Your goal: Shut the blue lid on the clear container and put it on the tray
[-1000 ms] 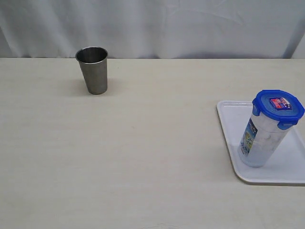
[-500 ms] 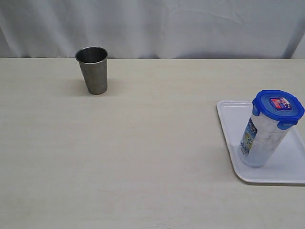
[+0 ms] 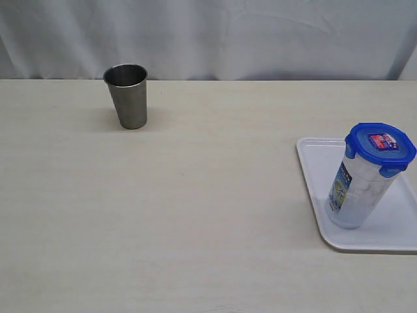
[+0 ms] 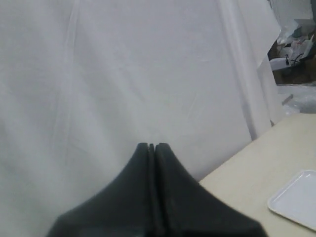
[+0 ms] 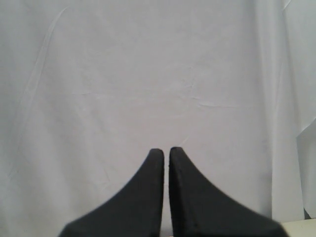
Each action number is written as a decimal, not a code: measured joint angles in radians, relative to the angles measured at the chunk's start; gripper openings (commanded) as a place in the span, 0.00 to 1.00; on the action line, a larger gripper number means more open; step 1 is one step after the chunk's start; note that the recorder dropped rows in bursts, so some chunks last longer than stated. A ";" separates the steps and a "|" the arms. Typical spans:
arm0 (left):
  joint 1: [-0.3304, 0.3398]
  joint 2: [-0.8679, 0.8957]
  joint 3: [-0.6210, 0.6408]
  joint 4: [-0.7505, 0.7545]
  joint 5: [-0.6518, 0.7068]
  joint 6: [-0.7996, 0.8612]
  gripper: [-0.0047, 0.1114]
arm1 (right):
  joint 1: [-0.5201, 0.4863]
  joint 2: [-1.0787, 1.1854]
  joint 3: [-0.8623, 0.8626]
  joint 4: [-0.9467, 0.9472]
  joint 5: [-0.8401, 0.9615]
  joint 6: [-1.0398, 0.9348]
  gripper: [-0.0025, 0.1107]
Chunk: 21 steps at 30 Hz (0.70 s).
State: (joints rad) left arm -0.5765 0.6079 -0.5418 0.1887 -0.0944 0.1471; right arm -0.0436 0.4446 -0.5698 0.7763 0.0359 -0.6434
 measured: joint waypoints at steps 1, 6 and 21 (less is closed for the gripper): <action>0.014 -0.002 0.020 -0.011 -0.038 0.011 0.04 | 0.000 0.000 0.000 0.000 0.000 0.000 0.06; 0.221 -0.059 0.133 -0.036 -0.086 0.034 0.04 | 0.000 0.000 0.000 0.000 -0.001 0.000 0.06; 0.529 -0.595 0.525 -0.063 -0.096 -0.064 0.04 | 0.000 0.000 0.000 0.000 -0.001 0.000 0.06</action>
State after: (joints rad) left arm -0.0476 0.0128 -0.0173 0.1255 -0.1908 0.0828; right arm -0.0436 0.4446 -0.5698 0.7763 0.0345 -0.6434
